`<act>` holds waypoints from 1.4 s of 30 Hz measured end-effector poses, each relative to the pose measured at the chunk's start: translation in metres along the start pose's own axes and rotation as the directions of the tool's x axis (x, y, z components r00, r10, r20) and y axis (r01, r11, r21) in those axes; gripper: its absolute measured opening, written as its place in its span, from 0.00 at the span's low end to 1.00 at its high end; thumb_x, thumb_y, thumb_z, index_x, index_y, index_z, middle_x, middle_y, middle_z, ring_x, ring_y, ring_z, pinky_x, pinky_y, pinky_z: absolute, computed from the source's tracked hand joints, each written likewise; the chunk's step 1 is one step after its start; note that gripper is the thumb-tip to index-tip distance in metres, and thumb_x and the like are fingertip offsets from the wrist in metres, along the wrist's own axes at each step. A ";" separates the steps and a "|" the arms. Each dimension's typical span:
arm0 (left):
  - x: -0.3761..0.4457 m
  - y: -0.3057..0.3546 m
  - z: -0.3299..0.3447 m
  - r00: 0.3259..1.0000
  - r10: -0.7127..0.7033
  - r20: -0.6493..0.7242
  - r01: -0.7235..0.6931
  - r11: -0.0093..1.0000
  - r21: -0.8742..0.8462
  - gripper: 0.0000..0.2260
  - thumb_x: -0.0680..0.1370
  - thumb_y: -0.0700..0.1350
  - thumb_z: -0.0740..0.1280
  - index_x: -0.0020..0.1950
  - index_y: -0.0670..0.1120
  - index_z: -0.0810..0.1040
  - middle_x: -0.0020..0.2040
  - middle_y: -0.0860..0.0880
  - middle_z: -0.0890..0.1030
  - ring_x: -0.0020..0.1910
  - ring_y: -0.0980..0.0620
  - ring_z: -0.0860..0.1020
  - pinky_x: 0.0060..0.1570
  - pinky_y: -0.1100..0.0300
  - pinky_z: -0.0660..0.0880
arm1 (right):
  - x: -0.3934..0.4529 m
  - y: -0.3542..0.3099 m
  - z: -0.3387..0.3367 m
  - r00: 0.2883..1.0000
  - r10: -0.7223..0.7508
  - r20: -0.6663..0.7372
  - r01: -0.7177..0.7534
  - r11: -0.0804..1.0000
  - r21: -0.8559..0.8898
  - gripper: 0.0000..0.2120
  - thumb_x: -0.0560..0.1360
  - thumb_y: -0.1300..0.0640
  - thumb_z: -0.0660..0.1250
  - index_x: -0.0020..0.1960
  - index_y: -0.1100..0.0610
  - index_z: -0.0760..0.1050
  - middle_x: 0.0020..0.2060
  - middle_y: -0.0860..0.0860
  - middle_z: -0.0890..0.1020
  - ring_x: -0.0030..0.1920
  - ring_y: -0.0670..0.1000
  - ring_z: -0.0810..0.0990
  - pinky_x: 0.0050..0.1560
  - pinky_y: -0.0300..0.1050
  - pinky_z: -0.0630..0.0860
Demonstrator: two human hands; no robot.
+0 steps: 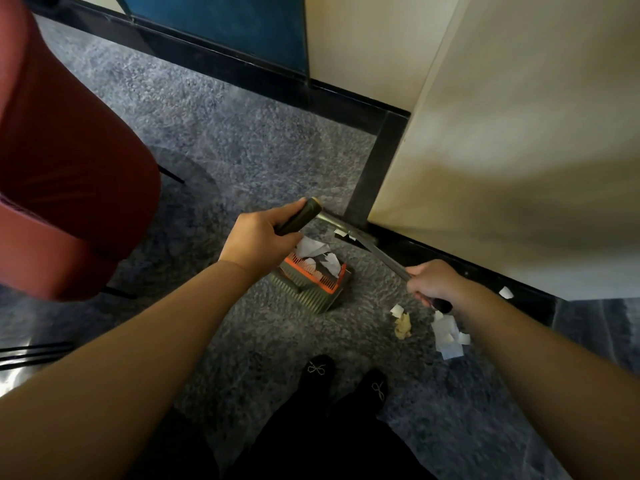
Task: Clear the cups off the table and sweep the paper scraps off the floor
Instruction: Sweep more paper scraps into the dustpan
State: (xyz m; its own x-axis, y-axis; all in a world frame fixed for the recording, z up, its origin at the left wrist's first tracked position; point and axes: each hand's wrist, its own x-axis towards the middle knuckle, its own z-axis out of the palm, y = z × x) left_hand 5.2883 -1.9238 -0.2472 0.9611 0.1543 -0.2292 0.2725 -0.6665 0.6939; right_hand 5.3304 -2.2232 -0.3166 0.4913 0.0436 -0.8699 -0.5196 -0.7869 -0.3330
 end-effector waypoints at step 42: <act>-0.018 0.014 -0.005 0.996 0.005 0.089 -0.020 0.986 0.167 0.23 0.75 0.47 0.71 0.68 0.63 0.72 0.52 0.51 0.83 0.43 0.52 0.80 0.49 0.51 0.80 | -0.099 0.085 0.036 0.985 0.075 0.153 -0.048 0.984 -0.169 0.29 0.73 0.66 0.63 0.74 0.57 0.66 0.32 0.55 0.79 0.20 0.44 0.74 0.27 0.36 0.72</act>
State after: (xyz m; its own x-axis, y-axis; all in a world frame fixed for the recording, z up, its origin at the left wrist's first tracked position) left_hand 5.2747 -1.9324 -0.2297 0.9546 0.0852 -0.2853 0.2416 -0.7817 0.5750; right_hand 5.2126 -2.2725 -0.2718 0.3387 0.0784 -0.9376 -0.4168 -0.8809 -0.2242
